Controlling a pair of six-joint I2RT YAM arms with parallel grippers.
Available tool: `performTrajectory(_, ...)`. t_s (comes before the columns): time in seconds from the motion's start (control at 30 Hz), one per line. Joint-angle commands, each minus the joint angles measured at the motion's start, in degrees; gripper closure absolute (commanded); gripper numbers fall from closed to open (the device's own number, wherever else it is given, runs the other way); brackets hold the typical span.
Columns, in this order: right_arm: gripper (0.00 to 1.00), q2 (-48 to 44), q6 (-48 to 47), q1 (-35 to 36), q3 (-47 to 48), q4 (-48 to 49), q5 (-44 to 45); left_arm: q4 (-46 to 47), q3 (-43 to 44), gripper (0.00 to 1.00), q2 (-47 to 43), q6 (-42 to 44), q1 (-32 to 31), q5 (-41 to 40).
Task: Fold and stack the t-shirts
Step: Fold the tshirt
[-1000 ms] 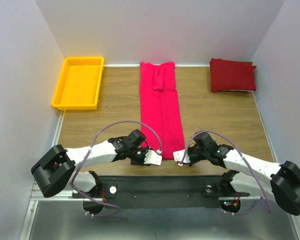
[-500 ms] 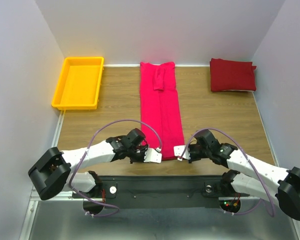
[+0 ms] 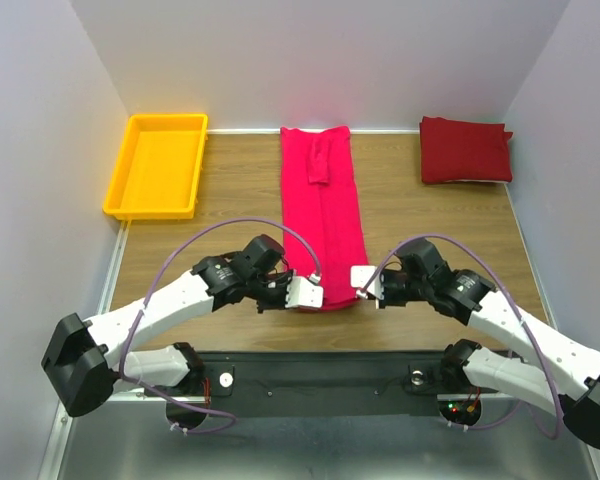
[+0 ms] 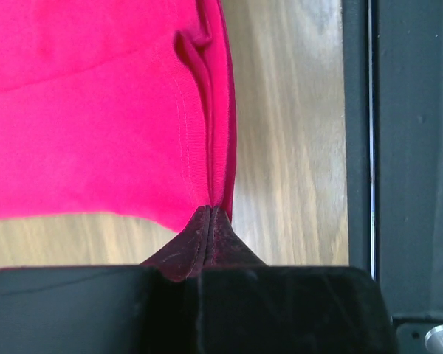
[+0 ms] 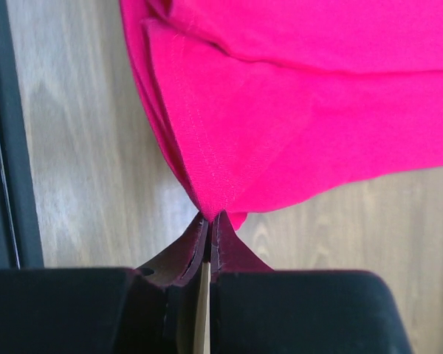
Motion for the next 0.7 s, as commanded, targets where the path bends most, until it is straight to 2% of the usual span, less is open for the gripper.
performTrajectory(0.0,0.99,-1.1,3.0,0.4,6.0,-5.0,0.8,-6.9,4.7,1.00,-2.8,0.7,0.9,1.6)
performTrajectory(0.13,0.99,-1.8,2.5,0.5,9.7,-10.4,-0.9,-12.4,7.2,1.00,-3.6,1.5,0.8,5.7)
performTrajectory(0.3,0.99,-4.7,1.7,1.3,11.1,-20.0,-7.8,-18.5,7.6,1.00,-4.8,2.8,-1.6,11.8)
performTrajectory(0.4,0.99,-6.4,2.6,1.8,10.9,-21.5,-10.1,-19.9,8.2,1.00,-4.9,2.7,-3.0,12.4)
performTrajectory(0.5,1.00,-5.0,3.5,1.7,10.6,-19.5,-8.6,-22.0,10.6,1.00,-1.6,3.3,-2.5,13.3)
performTrajectory(0.67,0.99,0.3,1.5,1.5,11.6,-16.3,-3.6,-23.5,15.3,1.00,4.7,10.6,6.3,16.0)
